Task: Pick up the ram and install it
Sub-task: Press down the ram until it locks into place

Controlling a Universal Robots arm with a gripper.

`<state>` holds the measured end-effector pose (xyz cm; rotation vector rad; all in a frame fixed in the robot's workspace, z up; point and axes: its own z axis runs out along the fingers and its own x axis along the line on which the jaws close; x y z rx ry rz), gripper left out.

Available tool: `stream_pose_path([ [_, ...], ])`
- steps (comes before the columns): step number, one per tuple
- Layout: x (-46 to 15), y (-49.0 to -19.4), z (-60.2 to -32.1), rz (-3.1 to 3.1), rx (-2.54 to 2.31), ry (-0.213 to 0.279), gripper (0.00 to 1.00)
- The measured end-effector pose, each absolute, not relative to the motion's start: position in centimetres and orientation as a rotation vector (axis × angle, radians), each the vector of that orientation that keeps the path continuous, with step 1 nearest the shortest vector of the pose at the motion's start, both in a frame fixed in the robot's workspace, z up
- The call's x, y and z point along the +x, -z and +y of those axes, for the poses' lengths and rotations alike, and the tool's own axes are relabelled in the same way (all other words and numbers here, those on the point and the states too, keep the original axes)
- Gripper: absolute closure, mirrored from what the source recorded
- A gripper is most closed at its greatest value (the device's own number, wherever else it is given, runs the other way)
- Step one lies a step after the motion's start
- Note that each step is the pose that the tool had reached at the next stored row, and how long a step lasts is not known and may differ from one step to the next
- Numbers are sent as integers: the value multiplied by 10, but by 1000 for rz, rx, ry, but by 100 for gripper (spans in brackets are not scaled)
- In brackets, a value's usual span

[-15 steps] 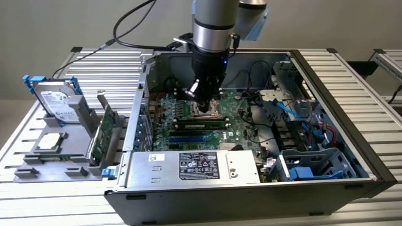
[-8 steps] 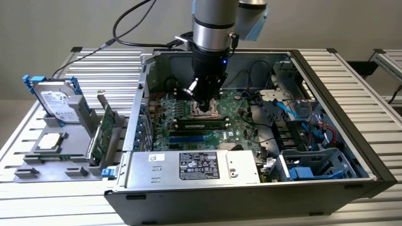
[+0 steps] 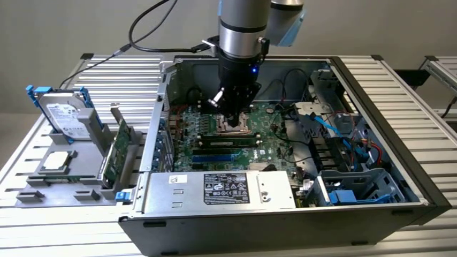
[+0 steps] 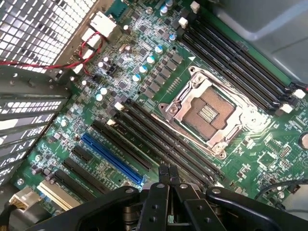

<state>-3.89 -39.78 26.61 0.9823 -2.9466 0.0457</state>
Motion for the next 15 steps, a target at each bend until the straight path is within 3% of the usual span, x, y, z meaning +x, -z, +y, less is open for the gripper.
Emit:
stream_pose_path([
  [15,-39,-266,-397,-3051,683,-54,89],
])
